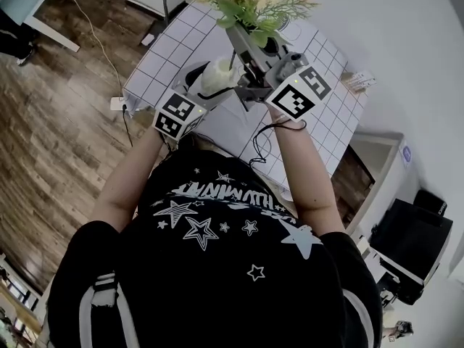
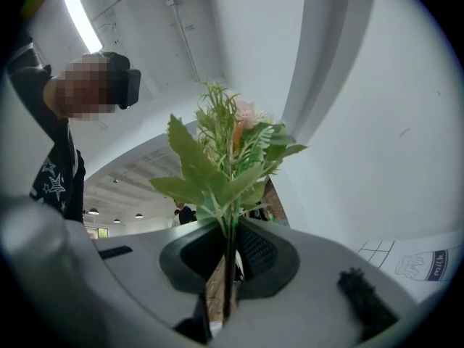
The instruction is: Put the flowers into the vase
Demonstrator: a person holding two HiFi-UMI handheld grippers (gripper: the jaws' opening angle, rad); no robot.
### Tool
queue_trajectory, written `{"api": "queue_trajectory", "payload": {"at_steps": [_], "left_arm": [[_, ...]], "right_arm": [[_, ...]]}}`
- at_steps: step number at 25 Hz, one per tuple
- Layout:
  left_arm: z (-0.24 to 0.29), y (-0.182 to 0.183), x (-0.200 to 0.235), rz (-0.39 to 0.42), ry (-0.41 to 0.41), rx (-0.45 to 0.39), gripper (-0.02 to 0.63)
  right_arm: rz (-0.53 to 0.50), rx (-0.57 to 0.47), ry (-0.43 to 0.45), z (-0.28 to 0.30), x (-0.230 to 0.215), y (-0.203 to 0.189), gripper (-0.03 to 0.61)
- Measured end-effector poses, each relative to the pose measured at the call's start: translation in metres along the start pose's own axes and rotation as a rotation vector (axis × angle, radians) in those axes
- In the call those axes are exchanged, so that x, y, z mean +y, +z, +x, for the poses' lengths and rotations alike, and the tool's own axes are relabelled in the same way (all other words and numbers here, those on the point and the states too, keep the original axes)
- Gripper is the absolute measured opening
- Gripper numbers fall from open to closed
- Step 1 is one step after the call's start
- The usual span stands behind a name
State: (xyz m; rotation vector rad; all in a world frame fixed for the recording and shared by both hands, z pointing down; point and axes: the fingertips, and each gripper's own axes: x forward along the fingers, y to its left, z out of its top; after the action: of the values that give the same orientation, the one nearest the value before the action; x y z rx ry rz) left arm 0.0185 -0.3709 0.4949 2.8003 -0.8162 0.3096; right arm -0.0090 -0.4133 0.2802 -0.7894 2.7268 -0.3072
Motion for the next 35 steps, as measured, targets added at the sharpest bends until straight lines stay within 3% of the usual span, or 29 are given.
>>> {"api": "queue_trajectory", "payload": {"at_steps": [12,23,35], "left_arm": [[0.000,-0.001,0.000,0.000,-0.005,0.003,0.370],[-0.003,-0.001,0.001,0.000,0.012,-0.006,0.370],[-0.001,-0.003,-0.001,0.006,0.013,0.000,0.374]], "right_arm": [[-0.135,0.185,-0.020,-0.021,0.015,-0.047,0.044],[-0.195,0.321,-0.110,-0.038,0.015,-0.086,0.071],[-0.265,0.375,-0.145,-0.044,0.025,-0.090,0.141]]}}
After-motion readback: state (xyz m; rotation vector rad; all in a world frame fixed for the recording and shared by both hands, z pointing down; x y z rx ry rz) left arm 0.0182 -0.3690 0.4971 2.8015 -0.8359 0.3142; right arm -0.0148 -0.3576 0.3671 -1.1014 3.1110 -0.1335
